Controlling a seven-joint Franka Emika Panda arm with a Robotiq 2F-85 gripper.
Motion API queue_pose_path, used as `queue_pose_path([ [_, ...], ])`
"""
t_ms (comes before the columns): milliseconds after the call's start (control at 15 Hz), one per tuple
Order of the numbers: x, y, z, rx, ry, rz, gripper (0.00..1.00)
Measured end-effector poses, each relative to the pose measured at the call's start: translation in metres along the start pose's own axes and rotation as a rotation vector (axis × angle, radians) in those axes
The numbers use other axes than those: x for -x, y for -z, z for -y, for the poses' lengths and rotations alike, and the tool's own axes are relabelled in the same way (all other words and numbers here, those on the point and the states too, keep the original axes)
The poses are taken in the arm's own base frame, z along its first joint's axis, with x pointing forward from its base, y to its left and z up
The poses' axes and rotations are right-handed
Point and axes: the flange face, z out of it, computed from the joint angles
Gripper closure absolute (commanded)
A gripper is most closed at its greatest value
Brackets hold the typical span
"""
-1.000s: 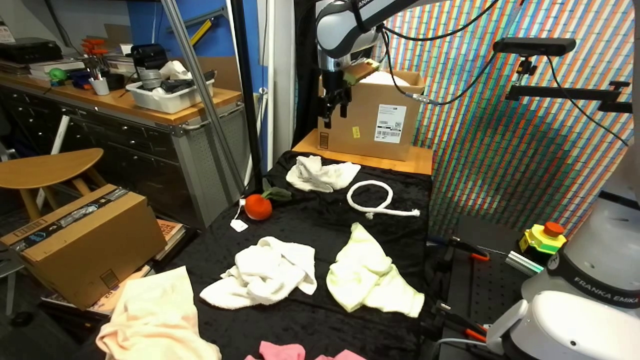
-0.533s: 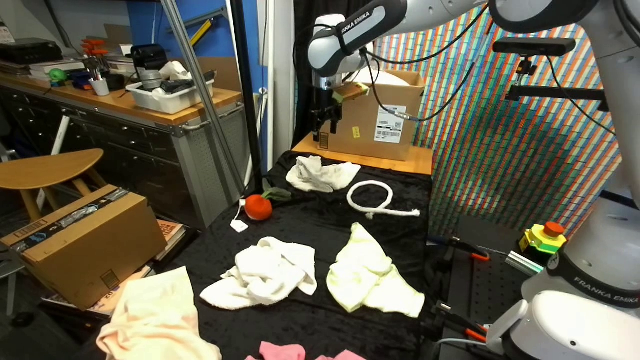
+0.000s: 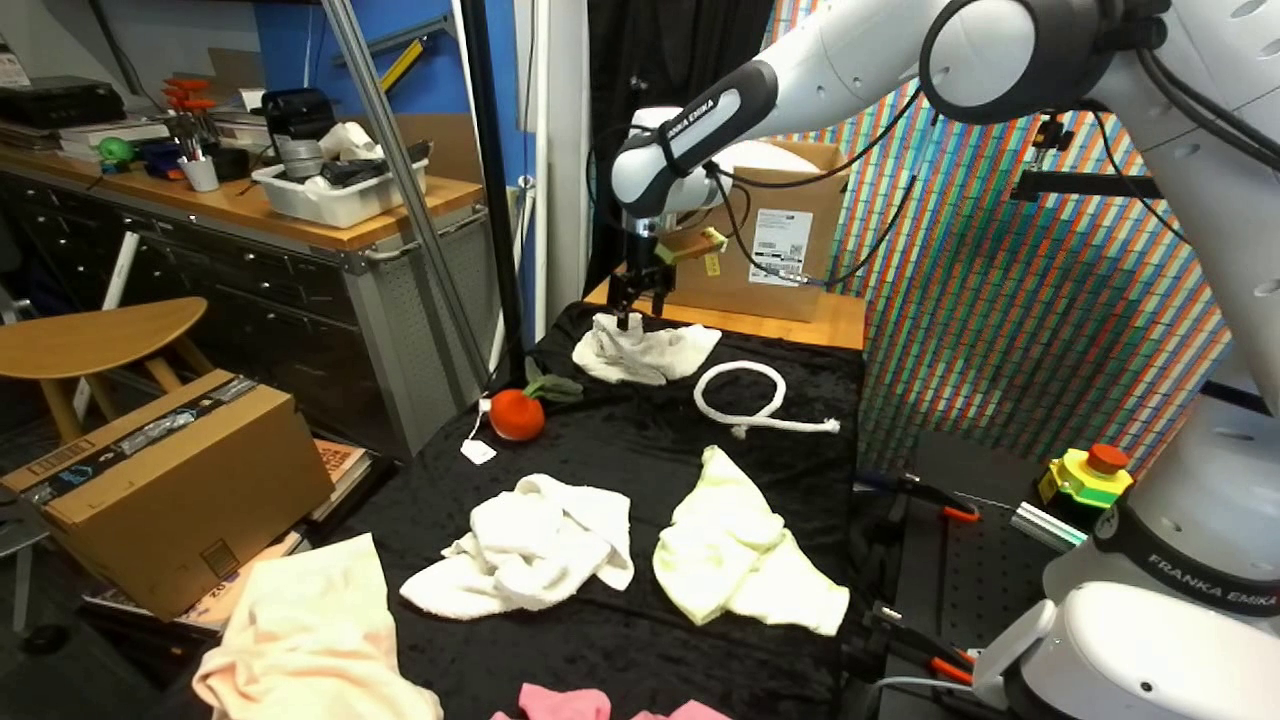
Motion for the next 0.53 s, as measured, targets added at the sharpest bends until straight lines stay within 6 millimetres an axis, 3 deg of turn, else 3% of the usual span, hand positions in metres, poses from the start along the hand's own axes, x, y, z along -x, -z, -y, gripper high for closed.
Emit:
queue_pose_path([
  [267, -0.005, -0.029, 0.008, 0.007, -0.009, 0.004, 0.0],
  [533, -0.008, -0.044, 0.015, 0.017, -0.03, 0.008, 0.0],
])
